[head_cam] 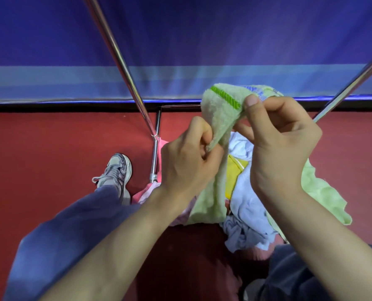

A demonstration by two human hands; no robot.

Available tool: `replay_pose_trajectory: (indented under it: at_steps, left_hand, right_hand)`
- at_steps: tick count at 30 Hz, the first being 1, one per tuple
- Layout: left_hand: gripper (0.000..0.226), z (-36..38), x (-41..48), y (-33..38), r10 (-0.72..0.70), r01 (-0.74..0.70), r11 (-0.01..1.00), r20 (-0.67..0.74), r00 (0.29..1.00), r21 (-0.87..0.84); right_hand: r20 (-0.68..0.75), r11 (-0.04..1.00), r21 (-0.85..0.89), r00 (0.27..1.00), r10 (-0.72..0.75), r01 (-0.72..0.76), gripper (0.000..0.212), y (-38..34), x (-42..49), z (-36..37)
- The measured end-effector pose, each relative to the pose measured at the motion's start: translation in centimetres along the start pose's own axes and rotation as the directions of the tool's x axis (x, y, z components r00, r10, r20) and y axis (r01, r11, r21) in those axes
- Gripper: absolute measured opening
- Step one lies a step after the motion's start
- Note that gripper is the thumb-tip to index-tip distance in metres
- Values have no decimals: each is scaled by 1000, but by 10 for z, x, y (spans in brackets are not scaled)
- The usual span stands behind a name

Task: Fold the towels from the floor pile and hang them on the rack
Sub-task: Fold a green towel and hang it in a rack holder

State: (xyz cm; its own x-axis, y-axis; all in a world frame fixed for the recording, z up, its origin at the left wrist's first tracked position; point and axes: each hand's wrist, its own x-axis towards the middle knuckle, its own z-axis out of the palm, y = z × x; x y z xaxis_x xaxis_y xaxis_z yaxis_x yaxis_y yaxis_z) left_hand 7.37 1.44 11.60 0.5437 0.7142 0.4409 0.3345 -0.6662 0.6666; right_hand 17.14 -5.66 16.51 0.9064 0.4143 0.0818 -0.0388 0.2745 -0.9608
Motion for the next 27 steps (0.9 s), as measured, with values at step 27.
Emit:
replay_pose_trajectory:
  at_steps: [27]
  left_hand:
    - [27, -27, 38, -10, -172, 542, 479, 531, 829, -691]
  right_hand:
    - [176, 951, 71, 942, 286, -302, 27, 1, 32, -15]
